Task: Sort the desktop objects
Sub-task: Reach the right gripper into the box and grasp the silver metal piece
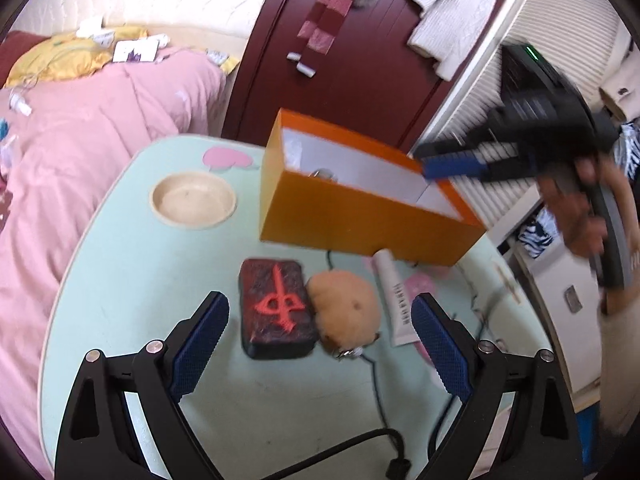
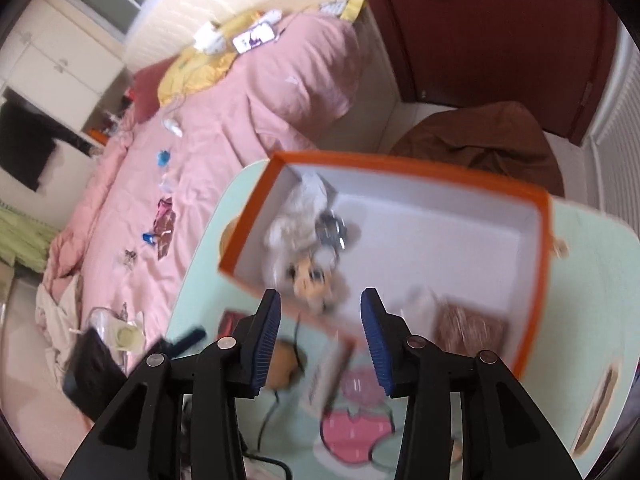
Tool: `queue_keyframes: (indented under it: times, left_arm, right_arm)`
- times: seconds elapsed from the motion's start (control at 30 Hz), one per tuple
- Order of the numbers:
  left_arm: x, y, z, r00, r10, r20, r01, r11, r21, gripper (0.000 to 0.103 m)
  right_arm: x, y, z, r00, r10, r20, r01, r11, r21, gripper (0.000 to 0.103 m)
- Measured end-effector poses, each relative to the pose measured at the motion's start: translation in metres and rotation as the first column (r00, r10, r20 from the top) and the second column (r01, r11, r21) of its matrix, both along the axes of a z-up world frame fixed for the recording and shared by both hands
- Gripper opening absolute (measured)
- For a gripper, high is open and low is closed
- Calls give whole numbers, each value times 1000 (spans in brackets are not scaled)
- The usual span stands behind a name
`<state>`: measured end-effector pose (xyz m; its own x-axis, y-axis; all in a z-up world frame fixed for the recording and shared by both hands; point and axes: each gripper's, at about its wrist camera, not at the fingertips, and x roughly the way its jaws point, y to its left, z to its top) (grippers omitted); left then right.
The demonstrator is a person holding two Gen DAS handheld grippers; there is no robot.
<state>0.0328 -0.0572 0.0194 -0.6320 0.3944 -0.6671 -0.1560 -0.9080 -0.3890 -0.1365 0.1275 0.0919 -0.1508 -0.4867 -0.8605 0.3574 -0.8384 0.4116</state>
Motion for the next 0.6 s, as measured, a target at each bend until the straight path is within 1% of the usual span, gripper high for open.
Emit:
queue_keyframes:
  times: [0.07,0.1,0.2,0.23,0.37,0.43,0.5,0.53,0.6]
  left_arm:
    - [-2,-1,-5,1000,2,14,-2,1000,-12,93]
    - [-2,-3,-6,1000,3,17,-3,1000,-6,93]
    - [-2,-7,-7,1000,12,21,-13,1000,17,93]
    - [-2,-8,-7,1000,14,25,-15,1000,25,93]
    - [-6,-12,-12,998,18,58,-21,998,61,93]
    - [-7,-12,-13,998,18,65,-22,997,71,93]
    - [-7,-13,-13,997,22,70,-27,997,70,93]
    - [-7,-13,-13,997,24,71,-29,997,70,93]
    - [-6,-12,-13,997,24,73,-29,997,71,93]
  right_arm:
    - [-25,-21,-13,998,23,61,-24,1000,15,41]
    - [-34,-28,-22,996,21,92,-23,999,23,41]
    - [-62,-45,-54,982,-11,189,-6,996,89,41]
    - [-66,-48,-61,979,-20,202,-2,994,109,41]
    - [-74,-63,-77,977,-10,213,-25,987,159,42]
    - [-71,-67,-80,982,7,191,-45,980,194,42]
    - [-65,-73,-78,989,53,137,-88,962,260,24]
    - [-63,-75,-78,990,69,120,-100,957,274,24]
    - [-59,-73,-79,991,77,108,-104,958,266,24]
